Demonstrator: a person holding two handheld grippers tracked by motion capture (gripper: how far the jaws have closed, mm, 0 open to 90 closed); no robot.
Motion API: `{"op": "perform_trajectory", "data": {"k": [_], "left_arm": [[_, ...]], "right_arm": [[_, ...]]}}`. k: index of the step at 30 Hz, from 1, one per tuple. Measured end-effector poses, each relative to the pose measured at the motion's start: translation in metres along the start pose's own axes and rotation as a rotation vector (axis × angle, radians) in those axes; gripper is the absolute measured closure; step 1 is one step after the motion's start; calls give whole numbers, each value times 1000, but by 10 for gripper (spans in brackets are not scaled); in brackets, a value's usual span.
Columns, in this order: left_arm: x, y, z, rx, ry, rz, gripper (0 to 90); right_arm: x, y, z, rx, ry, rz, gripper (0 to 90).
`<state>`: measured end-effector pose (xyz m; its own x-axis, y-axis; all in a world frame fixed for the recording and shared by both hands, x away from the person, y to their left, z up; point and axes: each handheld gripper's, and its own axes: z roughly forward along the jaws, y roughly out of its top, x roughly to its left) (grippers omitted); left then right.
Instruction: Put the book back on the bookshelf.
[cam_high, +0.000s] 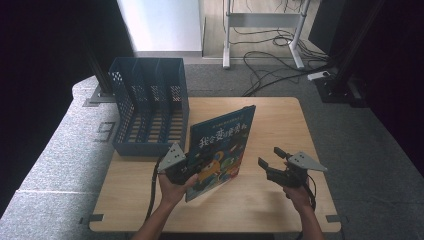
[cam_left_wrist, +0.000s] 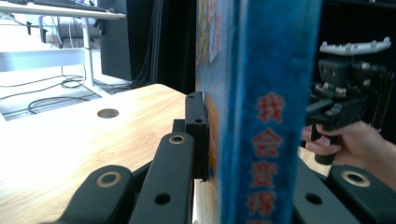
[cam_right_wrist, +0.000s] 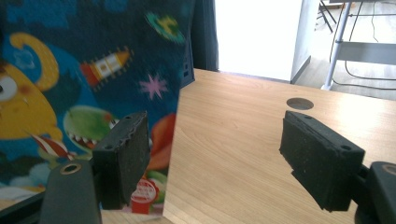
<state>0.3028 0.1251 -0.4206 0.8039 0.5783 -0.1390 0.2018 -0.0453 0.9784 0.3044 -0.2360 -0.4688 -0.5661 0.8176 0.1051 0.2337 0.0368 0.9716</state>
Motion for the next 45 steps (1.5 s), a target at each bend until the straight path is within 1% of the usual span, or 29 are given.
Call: {"op": "perform_trajectory", "data": {"k": [4,8,9,10,14,20,22,23,25,28,31,33,34,36,38,42,45], "left_arm": [[4,6,-10,-29,3,-24,826],[5,14,-21,-54,15,-14,826],[5,14,-21,-54,15,-14,826],[6,18,-26,-64,16,-16,826],[7,25,-35,-87,15,-22,826],[9,34,-45,-106,27,-14,826],[10,35,-47,-107,28,-13,826],[11,38,-51,-114,30,-12,826],[12,42,-54,-119,35,-13,826],[12,48,-60,-128,47,5,826],[13,53,-65,-140,45,11,826],[14,56,-68,-146,44,9,826],[14,57,-69,-149,47,8,826],[15,58,-71,-153,51,9,826],[17,59,-73,-154,55,8,826],[20,59,-75,-154,68,6,826],[23,59,-78,-158,80,4,826]], "right_arm": [[-1,-3,0,12,-3,1,236],[-2,-7,1,27,-9,3,236],[-3,-8,2,30,-12,4,236],[-3,-9,2,34,-14,5,236],[-5,-13,4,49,-23,4,235],[-8,-22,10,85,-39,13,232],[-9,-25,11,98,-44,24,234],[-10,-27,12,103,-48,24,236],[-10,-30,14,123,-56,24,236],[-11,-35,18,159,-68,19,237],[-12,-39,23,200,-101,17,242],[-14,-42,27,249,-132,18,245],[-14,-44,28,263,-140,24,246],[-17,-48,30,282,-140,35,248],[-18,-50,32,312,-149,33,248],[-19,-54,35,343,-157,35,249],[-21,-55,35,349,-165,32,251]]}}
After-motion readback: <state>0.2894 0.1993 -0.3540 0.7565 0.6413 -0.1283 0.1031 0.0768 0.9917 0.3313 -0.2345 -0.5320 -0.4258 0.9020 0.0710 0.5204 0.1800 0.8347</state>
